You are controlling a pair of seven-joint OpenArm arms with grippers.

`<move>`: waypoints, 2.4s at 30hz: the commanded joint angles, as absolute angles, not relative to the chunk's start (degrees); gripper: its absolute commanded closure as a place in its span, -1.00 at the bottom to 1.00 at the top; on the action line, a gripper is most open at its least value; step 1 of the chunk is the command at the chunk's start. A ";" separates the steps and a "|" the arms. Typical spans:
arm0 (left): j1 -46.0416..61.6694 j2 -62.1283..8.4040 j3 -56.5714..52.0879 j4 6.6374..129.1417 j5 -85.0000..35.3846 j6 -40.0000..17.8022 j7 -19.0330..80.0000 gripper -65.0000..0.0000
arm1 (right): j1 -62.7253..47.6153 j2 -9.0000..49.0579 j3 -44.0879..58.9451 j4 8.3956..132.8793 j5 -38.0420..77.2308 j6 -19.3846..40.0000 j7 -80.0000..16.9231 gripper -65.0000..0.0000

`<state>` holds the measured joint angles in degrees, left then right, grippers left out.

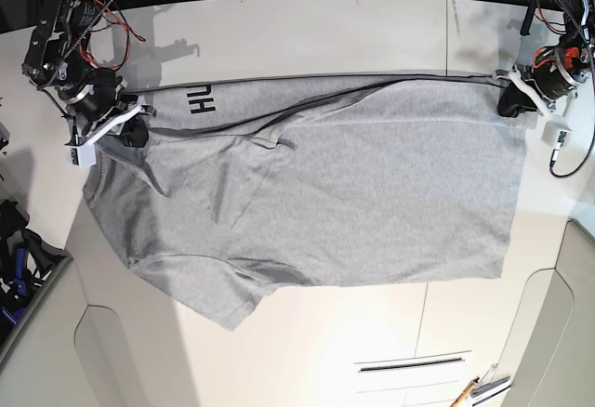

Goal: Fold the T-shirt properly
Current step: 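Hold the shoulder edge with both grippers and drag it taut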

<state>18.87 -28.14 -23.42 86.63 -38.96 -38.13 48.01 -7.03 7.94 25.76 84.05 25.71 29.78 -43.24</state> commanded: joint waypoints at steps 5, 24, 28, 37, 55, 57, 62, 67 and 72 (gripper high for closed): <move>22.09 -29.06 -25.69 87.20 -40.16 -37.69 52.38 1.00 | -13.15 12.27 25.93 86.00 26.87 29.87 -45.04 1.00; 34.85 -27.46 -38.81 87.22 -63.75 -40.00 64.62 1.00 | -24.60 13.98 29.52 100.38 29.80 29.82 -50.98 1.00; 37.26 -27.46 -38.81 87.22 -67.09 -40.00 64.97 1.00 | -24.45 13.98 29.52 100.40 30.04 29.85 -50.30 1.00; 35.22 -27.29 -38.81 93.78 -73.03 -40.00 65.82 1.00 | -24.45 13.96 29.52 100.40 30.04 29.85 -49.93 1.00; 33.74 -27.31 -33.76 89.23 -58.00 -40.00 64.55 1.00 | -24.45 13.96 29.52 100.40 30.02 29.82 -49.54 1.00; 35.57 -27.31 -33.76 89.23 -58.04 -40.00 64.51 1.00 | -24.47 13.96 29.52 100.40 30.02 29.82 -49.54 1.00; 37.32 -27.31 -33.76 89.23 -59.29 -40.00 64.55 1.00 | -24.45 13.98 29.52 100.40 30.02 29.82 -49.54 1.00; 37.28 -27.33 -33.78 89.27 -59.35 -40.00 64.55 1.00 | -24.45 13.98 29.52 100.40 30.04 29.82 -49.54 1.00; 36.77 -27.31 -35.07 91.79 -64.99 -40.00 63.53 1.00 | -24.29 13.96 29.52 102.83 32.60 29.82 -49.56 1.00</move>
